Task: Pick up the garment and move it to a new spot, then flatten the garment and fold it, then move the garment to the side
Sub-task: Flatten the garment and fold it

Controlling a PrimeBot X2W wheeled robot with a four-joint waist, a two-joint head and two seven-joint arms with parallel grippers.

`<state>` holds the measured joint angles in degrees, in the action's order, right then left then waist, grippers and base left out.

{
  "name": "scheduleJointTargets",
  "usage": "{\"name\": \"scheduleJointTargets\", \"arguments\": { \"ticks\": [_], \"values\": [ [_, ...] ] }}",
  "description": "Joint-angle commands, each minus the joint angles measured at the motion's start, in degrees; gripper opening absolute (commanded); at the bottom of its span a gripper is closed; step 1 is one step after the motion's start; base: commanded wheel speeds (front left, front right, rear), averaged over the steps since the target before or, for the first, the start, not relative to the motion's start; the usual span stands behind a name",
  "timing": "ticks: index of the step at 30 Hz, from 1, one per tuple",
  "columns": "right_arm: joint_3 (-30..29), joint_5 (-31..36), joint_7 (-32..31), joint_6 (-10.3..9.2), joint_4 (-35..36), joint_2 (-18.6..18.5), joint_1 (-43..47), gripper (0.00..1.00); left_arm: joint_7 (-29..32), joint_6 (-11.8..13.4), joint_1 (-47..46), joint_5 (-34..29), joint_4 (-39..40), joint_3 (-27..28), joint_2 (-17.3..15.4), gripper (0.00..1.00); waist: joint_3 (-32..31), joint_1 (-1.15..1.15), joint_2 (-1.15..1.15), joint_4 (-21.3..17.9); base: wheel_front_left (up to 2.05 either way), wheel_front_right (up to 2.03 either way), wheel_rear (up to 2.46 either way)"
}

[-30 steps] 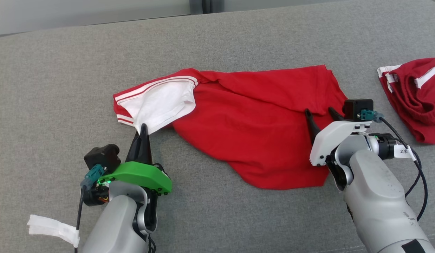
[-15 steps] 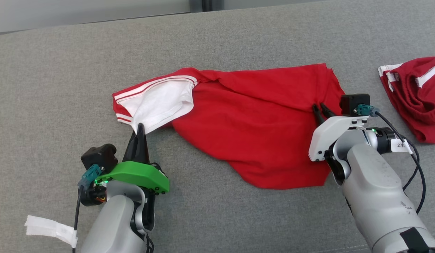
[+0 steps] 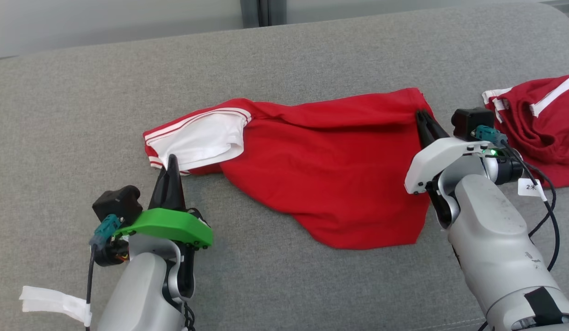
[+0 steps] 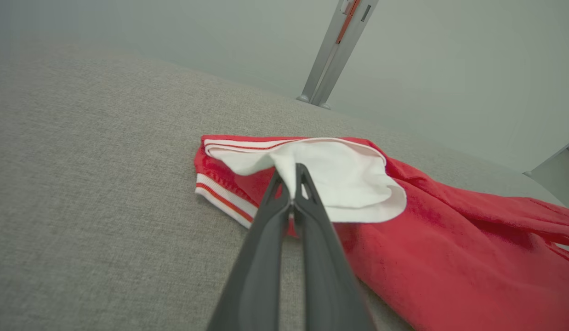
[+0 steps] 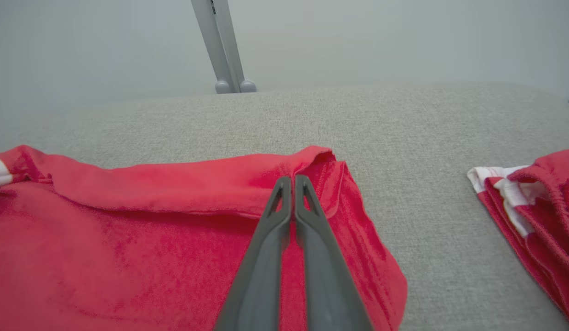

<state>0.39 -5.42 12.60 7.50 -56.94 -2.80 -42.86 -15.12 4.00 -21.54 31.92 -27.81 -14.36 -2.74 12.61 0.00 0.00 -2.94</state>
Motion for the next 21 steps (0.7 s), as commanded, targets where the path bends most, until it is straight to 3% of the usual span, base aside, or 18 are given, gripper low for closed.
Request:
{"name": "scheduleJointTargets", "arguments": {
  "ticks": [1, 9, 15, 21],
  "values": [
    [0.0, -0.1, 0.8, -0.02, 1.2, -0.2, -0.6, 0.0, 0.0, -0.4, 0.8, -0.6, 1.2, 0.6, -0.3, 0.0, -1.0, 0.0, 0.0, -0.5, 0.0, 0.0, 0.0],
    [-1.7, -0.8, 2.6, -0.02, 15.4, -1.4, 5.0, 0.0, 0.0, -1.9, 2.6, -3.3, 11.8, 3.3, -0.4, 0.0, -5.4, 0.0, 0.0, -1.2, 0.0, 0.0, 0.0],
    [-3.5, -2.9, 1.8, -0.02, 36.7, -3.5, 14.6, 0.0, 0.0, -3.1, 4.9, -5.6, 24.2, 4.4, -1.9, 0.0, -10.1, 0.0, 0.0, -1.8, 0.0, 0.0, 0.0],
    [-7.3, -2.5, -5.2, -0.02, 63.1, -3.8, 24.0, 0.0, 2.8, -2.4, 5.0, -8.2, 39.8, 4.4, -5.8, 0.0, -14.1, 0.0, 0.0, -2.9, 0.0, 0.0, 0.0]
  ]
}}
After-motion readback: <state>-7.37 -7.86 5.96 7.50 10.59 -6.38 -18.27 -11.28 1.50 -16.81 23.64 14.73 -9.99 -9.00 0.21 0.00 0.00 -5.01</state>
